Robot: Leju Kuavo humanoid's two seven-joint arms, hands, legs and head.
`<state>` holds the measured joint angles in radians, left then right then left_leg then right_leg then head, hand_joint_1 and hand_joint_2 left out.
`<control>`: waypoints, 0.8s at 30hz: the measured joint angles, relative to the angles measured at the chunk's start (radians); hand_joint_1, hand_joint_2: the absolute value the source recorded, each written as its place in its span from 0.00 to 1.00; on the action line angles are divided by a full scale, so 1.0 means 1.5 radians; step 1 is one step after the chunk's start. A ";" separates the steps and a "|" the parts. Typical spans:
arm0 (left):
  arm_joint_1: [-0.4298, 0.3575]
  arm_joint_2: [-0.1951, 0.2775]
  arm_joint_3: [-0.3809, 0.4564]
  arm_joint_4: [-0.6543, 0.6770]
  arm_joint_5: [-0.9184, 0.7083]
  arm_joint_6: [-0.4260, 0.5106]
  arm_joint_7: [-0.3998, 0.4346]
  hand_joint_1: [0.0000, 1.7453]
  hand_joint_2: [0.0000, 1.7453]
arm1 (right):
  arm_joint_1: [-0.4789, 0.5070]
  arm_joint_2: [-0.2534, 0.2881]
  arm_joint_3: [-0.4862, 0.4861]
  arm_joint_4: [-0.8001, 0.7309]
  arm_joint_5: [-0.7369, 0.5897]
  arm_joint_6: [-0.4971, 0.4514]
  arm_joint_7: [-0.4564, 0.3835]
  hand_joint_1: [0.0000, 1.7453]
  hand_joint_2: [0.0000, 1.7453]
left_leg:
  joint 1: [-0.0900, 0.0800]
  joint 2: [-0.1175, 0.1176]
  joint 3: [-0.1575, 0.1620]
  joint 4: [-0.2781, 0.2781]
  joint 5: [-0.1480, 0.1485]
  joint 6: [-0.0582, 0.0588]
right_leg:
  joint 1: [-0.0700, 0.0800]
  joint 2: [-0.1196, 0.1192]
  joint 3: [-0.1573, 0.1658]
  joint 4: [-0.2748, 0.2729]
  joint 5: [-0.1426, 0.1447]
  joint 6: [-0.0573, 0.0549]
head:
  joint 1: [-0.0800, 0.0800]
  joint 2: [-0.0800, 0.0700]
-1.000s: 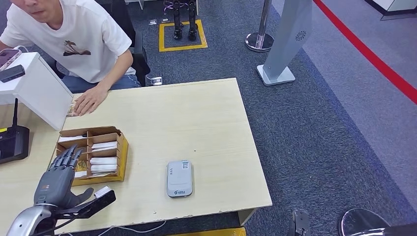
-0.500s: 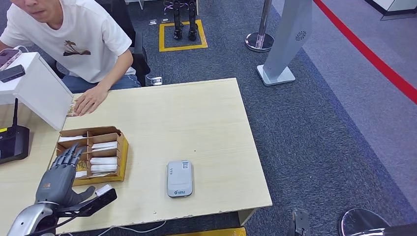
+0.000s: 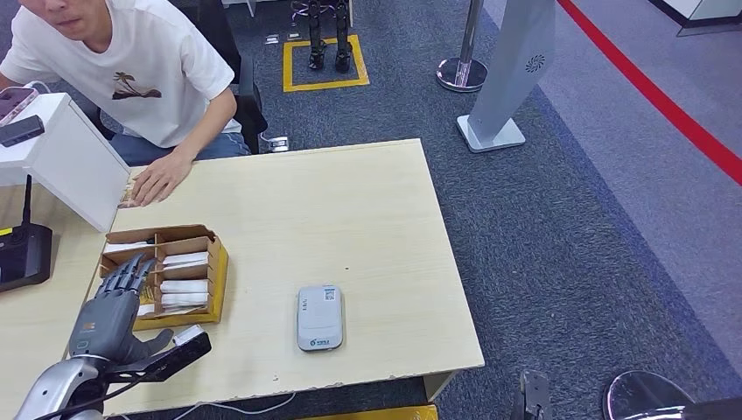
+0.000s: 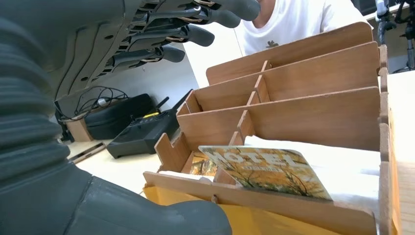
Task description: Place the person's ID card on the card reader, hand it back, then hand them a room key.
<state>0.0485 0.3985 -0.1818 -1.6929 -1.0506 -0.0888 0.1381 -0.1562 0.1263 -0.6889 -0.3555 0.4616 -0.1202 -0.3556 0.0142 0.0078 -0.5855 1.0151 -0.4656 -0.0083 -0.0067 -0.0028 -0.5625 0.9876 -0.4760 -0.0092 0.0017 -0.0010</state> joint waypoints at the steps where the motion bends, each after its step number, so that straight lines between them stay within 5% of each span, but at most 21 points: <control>1: 0.000 -0.002 0.000 0.002 0.001 0.000 0.000 0.00 1.00 | 0.000 0.000 0.000 0.000 0.000 0.000 0.000 0.00 0.00 | 0.000 0.000 0.000 0.000 0.000 0.000 | 0.000 0.000 0.000 0.000 0.000 0.000 | 0.000 0.000; 24: 0.005 -0.027 -0.005 0.016 0.007 0.004 0.000 0.00 1.00 | 0.000 0.001 0.000 0.000 0.000 -0.001 0.002 0.00 0.00 | 0.000 0.000 0.000 0.000 0.000 0.000 | 0.000 0.000 0.000 0.000 0.000 0.000 | 0.000 0.000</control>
<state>0.0564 0.3586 -0.1886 -1.6690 -1.0395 -0.0832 0.1381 -0.1561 0.1270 -0.6886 -0.3555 0.4612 -0.1223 -0.3527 0.0142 0.0077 -0.5856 1.0151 -0.4656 -0.0083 -0.0067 -0.0029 -0.5624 0.9876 -0.4760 -0.0092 0.0015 -0.0010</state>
